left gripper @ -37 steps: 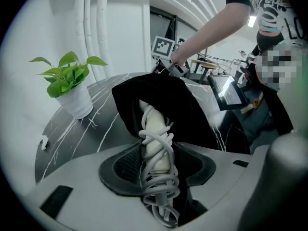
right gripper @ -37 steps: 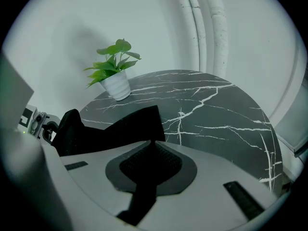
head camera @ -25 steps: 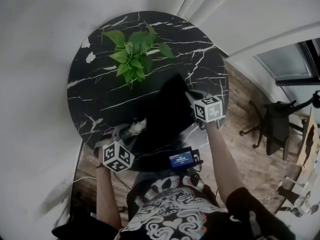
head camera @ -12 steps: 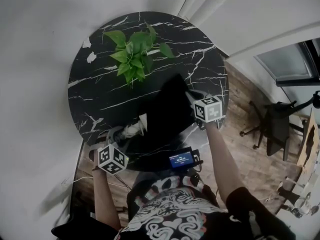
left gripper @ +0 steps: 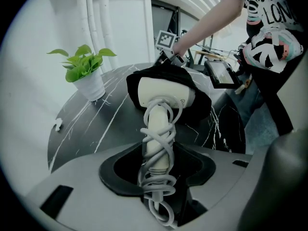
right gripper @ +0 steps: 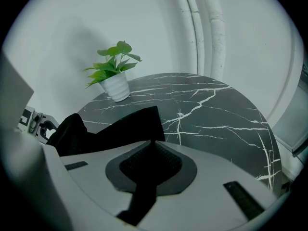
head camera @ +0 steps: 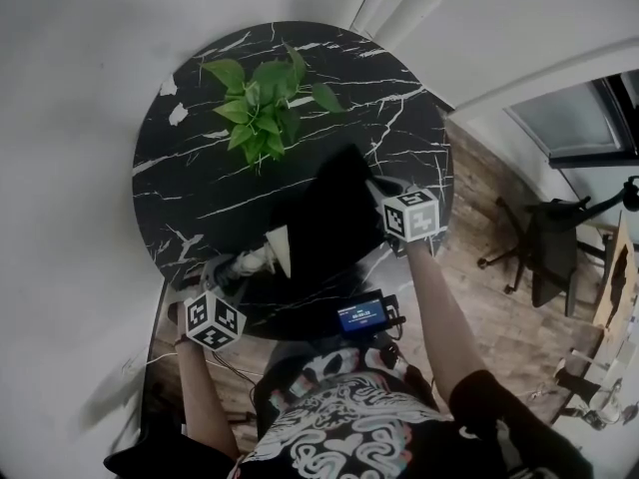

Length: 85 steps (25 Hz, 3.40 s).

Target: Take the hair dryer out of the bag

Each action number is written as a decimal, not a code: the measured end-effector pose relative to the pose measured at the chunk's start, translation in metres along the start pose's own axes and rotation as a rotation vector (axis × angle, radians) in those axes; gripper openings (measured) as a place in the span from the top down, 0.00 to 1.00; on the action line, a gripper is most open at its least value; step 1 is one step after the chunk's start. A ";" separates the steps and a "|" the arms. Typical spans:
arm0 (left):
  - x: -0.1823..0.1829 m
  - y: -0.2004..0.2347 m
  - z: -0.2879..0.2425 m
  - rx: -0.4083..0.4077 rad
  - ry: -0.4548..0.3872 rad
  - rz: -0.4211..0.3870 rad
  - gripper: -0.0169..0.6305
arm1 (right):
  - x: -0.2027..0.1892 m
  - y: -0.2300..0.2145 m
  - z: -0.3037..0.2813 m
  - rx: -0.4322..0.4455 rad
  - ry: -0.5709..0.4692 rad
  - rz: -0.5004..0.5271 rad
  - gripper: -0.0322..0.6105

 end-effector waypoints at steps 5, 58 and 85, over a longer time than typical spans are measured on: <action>-0.005 0.003 0.003 0.007 0.012 0.002 0.66 | 0.000 0.002 0.000 -0.027 -0.008 0.080 0.90; 0.061 0.003 0.102 0.412 -0.401 0.333 0.68 | 0.001 0.128 0.161 -0.143 -0.396 0.283 0.81; 0.125 -0.020 0.187 0.605 -0.697 0.490 0.95 | 0.014 0.223 0.246 -0.101 -0.642 0.225 0.92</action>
Point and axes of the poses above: the fingertips, and each gripper's own axes: z backward along the fingers, y to its left, x out of its top, the point moved 1 cm from there along z, backward along the fingers, and after that the axes turned 1 degree about -z, right-handed, at the moved point
